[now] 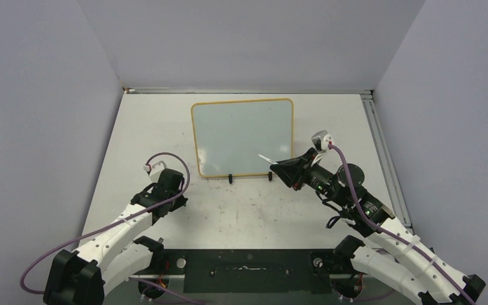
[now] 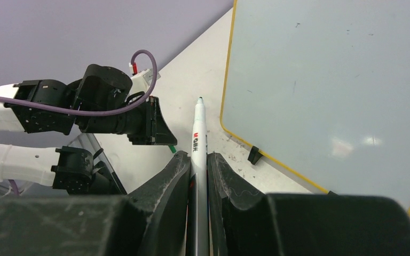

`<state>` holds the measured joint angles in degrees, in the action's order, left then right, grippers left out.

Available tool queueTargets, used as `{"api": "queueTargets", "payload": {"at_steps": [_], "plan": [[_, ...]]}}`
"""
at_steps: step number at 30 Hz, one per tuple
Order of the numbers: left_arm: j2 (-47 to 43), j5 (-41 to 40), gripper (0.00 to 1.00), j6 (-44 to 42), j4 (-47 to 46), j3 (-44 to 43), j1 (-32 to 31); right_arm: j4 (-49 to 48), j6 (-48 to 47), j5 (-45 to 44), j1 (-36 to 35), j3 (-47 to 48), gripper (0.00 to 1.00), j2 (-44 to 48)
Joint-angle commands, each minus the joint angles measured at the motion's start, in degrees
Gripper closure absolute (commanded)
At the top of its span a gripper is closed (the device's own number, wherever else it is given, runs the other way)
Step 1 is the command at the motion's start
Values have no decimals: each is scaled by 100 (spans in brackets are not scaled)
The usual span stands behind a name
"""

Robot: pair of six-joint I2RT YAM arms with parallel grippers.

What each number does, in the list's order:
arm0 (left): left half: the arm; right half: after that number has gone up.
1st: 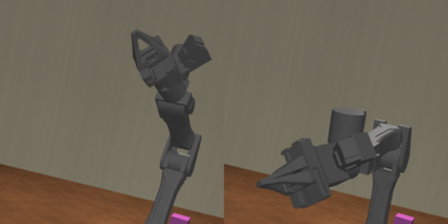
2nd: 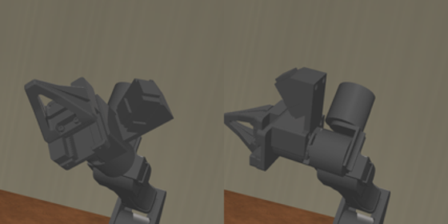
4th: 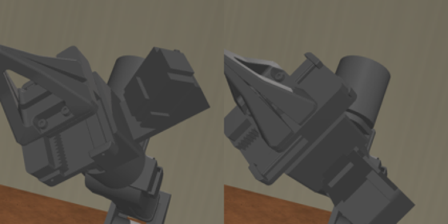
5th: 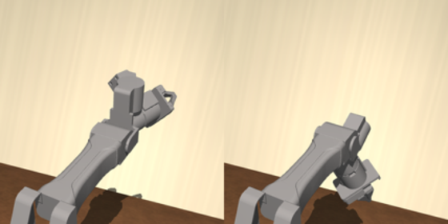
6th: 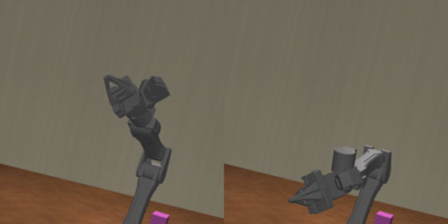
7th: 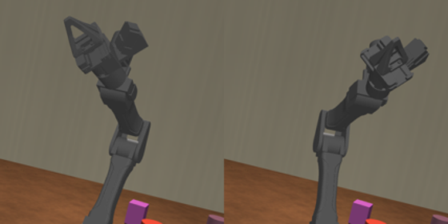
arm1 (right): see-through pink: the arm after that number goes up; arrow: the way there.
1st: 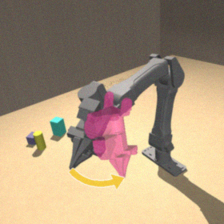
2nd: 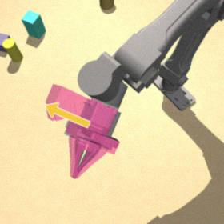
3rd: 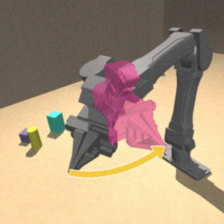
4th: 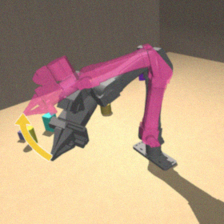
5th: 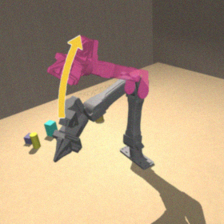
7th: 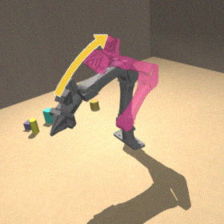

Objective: Write a sentence on the whiteboard
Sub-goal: Place the pen cap at the center of the board, then move the whiteboard stand to the center of the board.

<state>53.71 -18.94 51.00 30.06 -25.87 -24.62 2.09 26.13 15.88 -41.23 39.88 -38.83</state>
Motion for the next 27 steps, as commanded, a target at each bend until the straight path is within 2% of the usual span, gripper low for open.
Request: {"api": "queueTargets", "payload": {"at_steps": [1,7,12,15,20,23,27], "plan": [[194,-213,94,-13,-28,29,61,86,-187,-163,1,249,95,117],[212,-328,57,-113,-18,7,62,214,-205,-394,-3,222,95,204],[400,-1157,42,-193,488,-634,-534,279,-224,-513,-5,214,95,230],[538,-1349,42,70,442,-975,-1150,275,-211,-579,-1,192,95,229],[972,-1073,48,743,-983,-929,-2032,258,-140,-745,-3,154,95,214],[1643,-1077,52,945,-1689,-1099,-2396,262,-96,-810,-6,144,95,195],[2820,-1127,52,892,-2082,-1772,-2649,333,-85,-891,-8,168,95,200]]}}
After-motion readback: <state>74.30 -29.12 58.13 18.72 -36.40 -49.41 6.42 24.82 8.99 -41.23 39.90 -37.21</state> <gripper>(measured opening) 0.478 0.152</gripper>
